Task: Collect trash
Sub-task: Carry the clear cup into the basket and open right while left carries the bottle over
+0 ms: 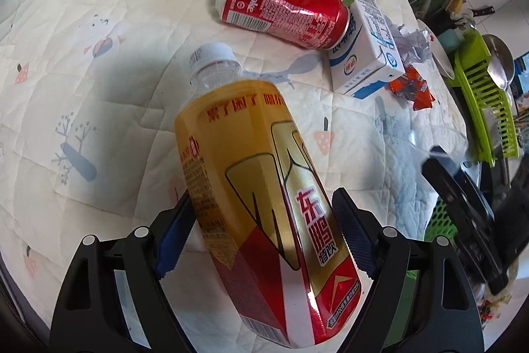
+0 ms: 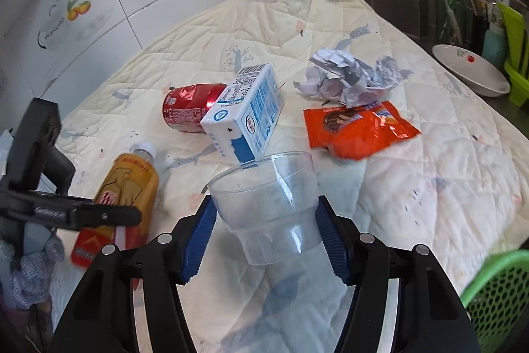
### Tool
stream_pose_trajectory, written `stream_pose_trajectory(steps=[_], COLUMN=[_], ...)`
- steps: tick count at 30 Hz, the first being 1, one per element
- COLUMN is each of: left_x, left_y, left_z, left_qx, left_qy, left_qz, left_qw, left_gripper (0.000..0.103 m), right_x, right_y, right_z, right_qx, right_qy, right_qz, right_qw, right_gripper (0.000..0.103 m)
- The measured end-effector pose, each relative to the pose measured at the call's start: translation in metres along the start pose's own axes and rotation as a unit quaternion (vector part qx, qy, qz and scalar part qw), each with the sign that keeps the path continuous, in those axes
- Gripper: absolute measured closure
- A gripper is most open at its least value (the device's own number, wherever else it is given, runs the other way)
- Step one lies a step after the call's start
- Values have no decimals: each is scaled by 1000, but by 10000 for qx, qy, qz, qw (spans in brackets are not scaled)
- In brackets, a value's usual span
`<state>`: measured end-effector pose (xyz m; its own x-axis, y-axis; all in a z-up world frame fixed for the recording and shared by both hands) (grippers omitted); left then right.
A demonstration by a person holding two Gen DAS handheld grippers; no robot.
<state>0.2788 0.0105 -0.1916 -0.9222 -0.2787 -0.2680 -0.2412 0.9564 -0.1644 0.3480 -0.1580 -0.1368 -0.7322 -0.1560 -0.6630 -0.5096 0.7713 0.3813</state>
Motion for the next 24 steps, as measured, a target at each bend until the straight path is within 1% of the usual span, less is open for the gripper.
stream_pose_trajectory(steps=[3,6,8,11,15,19,24], left_x=[3,2,3,7,14,24,36], left_y=[1,5,6,7,1,-20,-59], left_z=[4,2,1,-3,-10,-22,-34], left_qx=[-30,-165,-118,-141,-4,183,416], left_qy=[44,-114,-131,-207,-236,-357,-433], left_qz=[-61,-84,-110,-56,-23,245,653], left_qw=[10000,9998,9998,9997,9997,9989,9961], left_gripper=[22,23,25,25,25,26,26], right_x=[7,17,23,32,47,64,96], right_y=[0,1,-1,-4,-17,-36,-80], right_z=[-14,-28,-38,-54,-79,-105,-148], right_qx=[16,59,113,202,393,654,1225], right_qy=[-80,-152,-198,-277,-391,-442,-440], right_qz=[77,125,173,282,459,589,913], right_qw=[9999,9998,9996,9990,9974,9951,9873], right_gripper=[44,44,44,44,44,44,43])
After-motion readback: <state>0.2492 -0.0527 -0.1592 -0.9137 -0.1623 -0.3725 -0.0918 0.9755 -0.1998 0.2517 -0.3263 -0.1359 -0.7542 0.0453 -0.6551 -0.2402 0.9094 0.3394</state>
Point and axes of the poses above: each gripper's, at about its wrist camera, not at the fingertips, and z roughly the way its jaws point, y to its left, x to its underside, the point moved 9 cm from there along z, roughly the way its jaws point, and after that the axes turned 10 degrees about -x, right-handed, at the moved point
